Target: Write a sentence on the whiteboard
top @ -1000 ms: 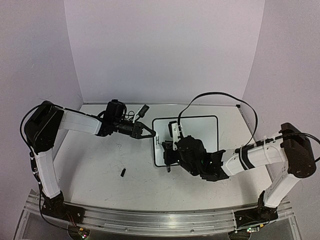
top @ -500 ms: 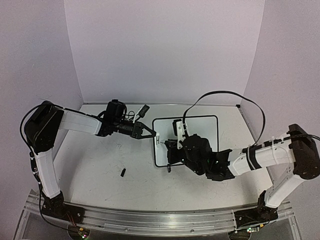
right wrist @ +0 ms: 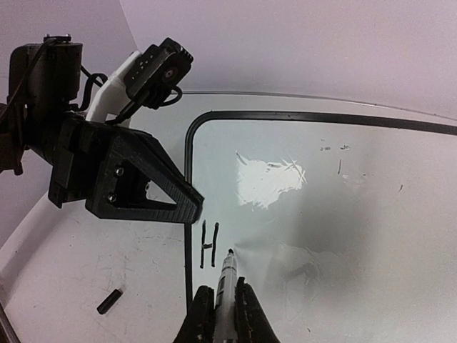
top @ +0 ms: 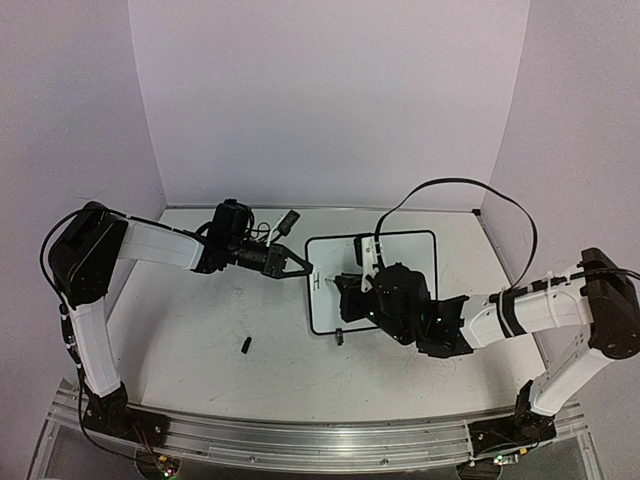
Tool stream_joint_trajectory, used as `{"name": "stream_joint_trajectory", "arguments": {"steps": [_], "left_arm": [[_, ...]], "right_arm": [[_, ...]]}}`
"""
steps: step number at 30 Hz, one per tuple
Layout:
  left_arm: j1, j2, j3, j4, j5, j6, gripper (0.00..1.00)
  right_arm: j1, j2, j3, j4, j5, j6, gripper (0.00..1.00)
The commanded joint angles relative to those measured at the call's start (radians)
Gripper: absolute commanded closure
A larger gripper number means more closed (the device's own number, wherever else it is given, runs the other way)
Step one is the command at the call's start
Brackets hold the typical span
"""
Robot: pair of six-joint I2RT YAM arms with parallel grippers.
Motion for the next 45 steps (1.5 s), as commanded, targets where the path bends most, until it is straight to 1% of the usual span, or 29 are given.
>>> {"name": "stream_joint_trajectory", "arguments": {"steps": [1, 16, 28, 45], "left_arm": [[-0.008, -0.042, -0.008, -0.01, 0.039, -0.034, 1.0], [-0.008, -0.044, -0.008, -0.01, 0.041, -0.034, 1.0], [-0.008, -0.046, -0.008, -0.01, 0.043, -0.034, 1.0], [-0.008, -0.044, -0.008, -0.01, 0.041, -0.034, 1.0]], "right_arm": [[0.001, 0.017, 0.024, 0.035, 0.016, -0.012, 1.0], [0.0, 0.045, 0.046, 0.033, 0.046, -0.021, 1.0], [0.0, 0.066, 0.072, 0.02, 0.035, -0.038, 1.0], [0.013, 0.054, 0.023, -0.003, 0.011, 0.001, 1.0]]}}
